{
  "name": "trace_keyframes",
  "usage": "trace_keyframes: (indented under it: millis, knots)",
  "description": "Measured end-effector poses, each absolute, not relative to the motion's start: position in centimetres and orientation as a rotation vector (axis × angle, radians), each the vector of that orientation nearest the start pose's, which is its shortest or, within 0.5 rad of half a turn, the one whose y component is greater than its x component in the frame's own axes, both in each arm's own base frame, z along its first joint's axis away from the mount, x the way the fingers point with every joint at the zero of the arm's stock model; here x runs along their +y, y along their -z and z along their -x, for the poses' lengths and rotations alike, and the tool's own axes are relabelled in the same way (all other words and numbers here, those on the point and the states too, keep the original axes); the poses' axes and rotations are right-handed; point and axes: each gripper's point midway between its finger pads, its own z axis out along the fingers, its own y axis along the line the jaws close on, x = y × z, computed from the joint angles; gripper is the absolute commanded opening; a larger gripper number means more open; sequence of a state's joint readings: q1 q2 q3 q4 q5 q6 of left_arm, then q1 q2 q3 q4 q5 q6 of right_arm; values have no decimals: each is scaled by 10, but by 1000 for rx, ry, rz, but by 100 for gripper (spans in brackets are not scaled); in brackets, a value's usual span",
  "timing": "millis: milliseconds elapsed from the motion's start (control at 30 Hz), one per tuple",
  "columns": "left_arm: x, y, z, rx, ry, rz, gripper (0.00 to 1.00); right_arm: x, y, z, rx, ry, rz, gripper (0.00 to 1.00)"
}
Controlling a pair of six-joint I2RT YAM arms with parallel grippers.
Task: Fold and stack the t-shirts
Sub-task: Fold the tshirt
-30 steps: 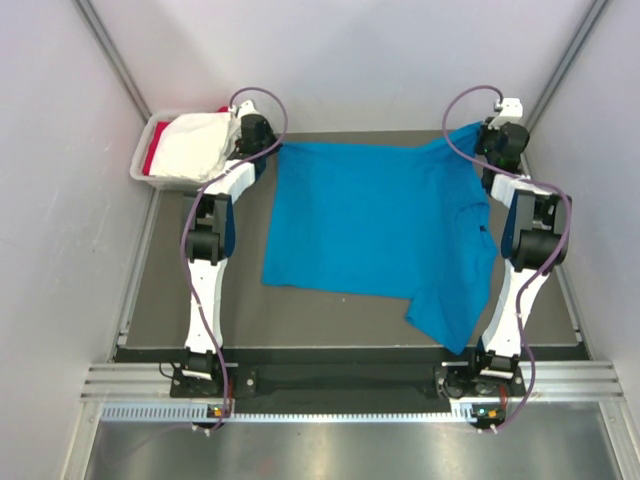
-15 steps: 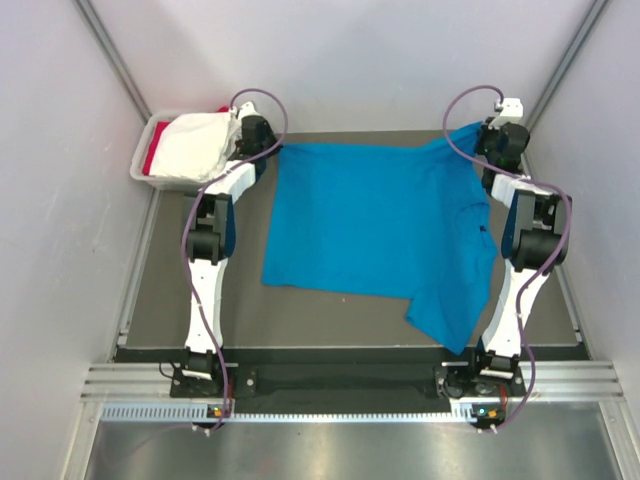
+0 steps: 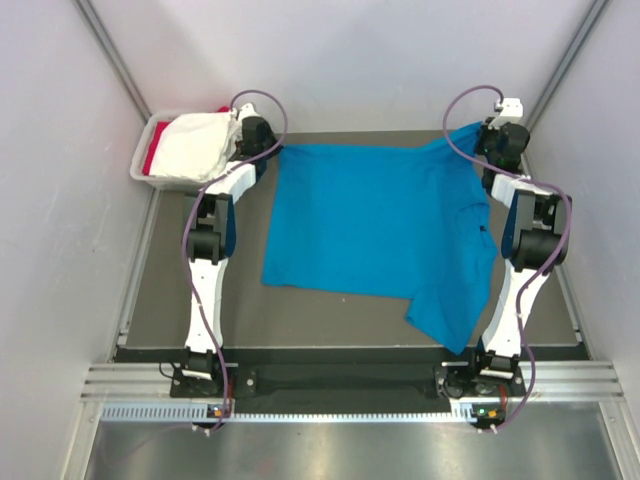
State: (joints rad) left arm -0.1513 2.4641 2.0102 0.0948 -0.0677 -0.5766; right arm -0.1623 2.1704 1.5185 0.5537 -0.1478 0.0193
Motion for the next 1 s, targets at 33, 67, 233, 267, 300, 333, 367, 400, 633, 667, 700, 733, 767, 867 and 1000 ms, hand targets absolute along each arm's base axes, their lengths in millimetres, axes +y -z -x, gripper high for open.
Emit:
trace_keyframes:
  millis: [33, 67, 233, 267, 300, 333, 367, 400, 633, 667, 700, 733, 767, 867, 1000]
  knots:
    - [-116, -105, -685, 1897, 422, 456, 0, -78, -165, -638, 1668, -15, -39, 0]
    - [-116, -105, -685, 1897, 424, 455, 0, -78, -165, -638, 1668, -15, -39, 0]
    - [-119, -101, -684, 1897, 443, 442, 0, -77, -158, -631, 1679, -15, -41, 0]
    - [-120, -99, -683, 1897, 446, 440, 0, -76, -157, -629, 1680, -15, -41, 0]
    - [-120, -95, -682, 1902, 446, 440, 0, -76, -155, -627, 1683, -16, -42, 0]
    - [-121, -92, -680, 1903, 452, 435, 0, -76, -153, -624, 1687, -16, -43, 0]
    - [-123, -88, -678, 1909, 457, 430, 0, -77, -152, -622, 1690, -14, -45, 0]
    - [-125, -86, -676, 1912, 462, 425, 0, -78, -152, -620, 1690, -15, -45, 0]
    - [-125, -88, -662, 1916, 480, 411, 0, -82, -165, -607, 1670, -12, -45, 0]
    - [-124, -90, -661, 1912, 480, 411, 0, -82, -167, -605, 1669, -12, -45, 0]
    - [-122, -92, -659, 1908, 480, 412, 0, -82, -171, -602, 1663, -9, -37, 0]
    - [-121, -93, -658, 1906, 481, 411, 0, -82, -174, -599, 1658, -5, -29, 0]
    - [-121, -94, -656, 1904, 483, 411, 0, -81, -177, -596, 1655, -2, -23, 0]
    - [-119, -97, -650, 1899, 484, 410, 0, -80, -184, -587, 1640, 8, -4, 0]
    - [-117, -100, -643, 1894, 495, 401, 0, -78, -183, -576, 1640, 12, 5, 0]
